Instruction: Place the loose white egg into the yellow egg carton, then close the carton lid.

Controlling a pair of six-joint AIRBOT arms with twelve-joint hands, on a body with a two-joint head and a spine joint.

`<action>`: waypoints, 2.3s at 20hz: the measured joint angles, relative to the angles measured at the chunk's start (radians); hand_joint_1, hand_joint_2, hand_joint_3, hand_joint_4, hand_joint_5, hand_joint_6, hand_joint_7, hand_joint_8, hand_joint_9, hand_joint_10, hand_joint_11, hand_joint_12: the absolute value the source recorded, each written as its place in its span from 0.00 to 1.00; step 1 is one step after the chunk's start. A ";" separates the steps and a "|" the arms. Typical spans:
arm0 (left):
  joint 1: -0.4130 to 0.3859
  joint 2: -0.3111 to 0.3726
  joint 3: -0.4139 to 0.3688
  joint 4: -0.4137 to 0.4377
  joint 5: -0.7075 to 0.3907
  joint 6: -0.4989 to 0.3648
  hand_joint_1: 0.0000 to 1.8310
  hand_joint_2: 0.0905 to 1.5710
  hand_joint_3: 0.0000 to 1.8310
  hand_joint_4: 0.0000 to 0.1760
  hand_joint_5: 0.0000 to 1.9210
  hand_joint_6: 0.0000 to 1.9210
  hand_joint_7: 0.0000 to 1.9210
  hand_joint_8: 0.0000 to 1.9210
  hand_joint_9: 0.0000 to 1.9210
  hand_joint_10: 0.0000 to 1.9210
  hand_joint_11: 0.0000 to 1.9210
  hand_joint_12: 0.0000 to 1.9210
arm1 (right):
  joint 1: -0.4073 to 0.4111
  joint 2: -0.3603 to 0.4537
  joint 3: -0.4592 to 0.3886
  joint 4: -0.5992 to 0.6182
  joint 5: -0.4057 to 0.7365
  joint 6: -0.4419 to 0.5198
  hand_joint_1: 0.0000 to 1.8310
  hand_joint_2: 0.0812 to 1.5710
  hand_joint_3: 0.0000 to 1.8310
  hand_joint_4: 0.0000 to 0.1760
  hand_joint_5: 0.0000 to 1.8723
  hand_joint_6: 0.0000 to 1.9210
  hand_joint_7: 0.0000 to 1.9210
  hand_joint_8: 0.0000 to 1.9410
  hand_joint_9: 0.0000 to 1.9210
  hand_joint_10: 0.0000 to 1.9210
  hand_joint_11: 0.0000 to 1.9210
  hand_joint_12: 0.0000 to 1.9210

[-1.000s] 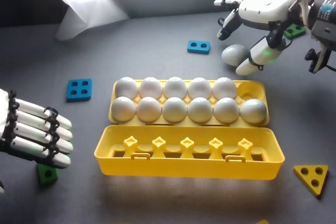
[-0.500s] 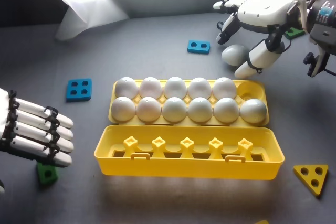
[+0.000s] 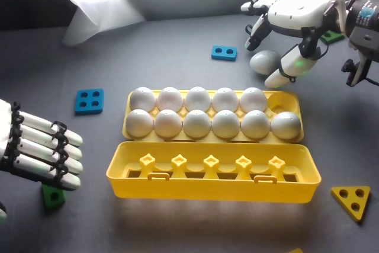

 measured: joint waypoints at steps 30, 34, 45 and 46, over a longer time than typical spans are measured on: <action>-0.004 0.002 -0.012 0.001 0.006 0.000 0.00 0.91 0.00 0.00 0.08 0.00 0.05 0.00 0.04 0.00 0.01 0.02 | 0.048 0.081 -0.063 0.003 -0.006 0.061 0.61 0.59 0.00 1.00 0.78 0.06 0.12 0.00 0.00 0.00 0.00 0.00; -0.004 0.002 -0.012 -0.002 0.006 0.000 0.00 0.90 0.00 0.00 0.07 0.00 0.06 0.00 0.04 0.00 0.01 0.02 | 0.074 0.172 -0.185 -0.125 0.005 0.126 0.61 0.59 0.00 1.00 0.78 0.06 0.12 0.00 0.00 0.00 0.00 0.00; -0.004 0.006 -0.019 -0.003 0.006 0.000 0.00 0.90 0.00 0.00 0.11 0.01 0.09 0.01 0.06 0.01 0.04 0.02 | 0.074 0.264 -0.305 -0.379 0.022 0.448 0.61 0.59 0.00 1.00 0.78 0.06 0.14 0.01 0.02 0.00 0.00 0.00; -0.004 0.006 -0.019 -0.001 0.007 0.000 0.00 0.90 0.00 0.00 0.11 0.01 0.09 0.01 0.06 0.01 0.04 0.02 | 0.073 0.266 -0.311 -0.382 0.023 0.473 0.61 0.59 0.00 1.00 0.78 0.06 0.13 0.01 0.01 0.00 0.00 0.00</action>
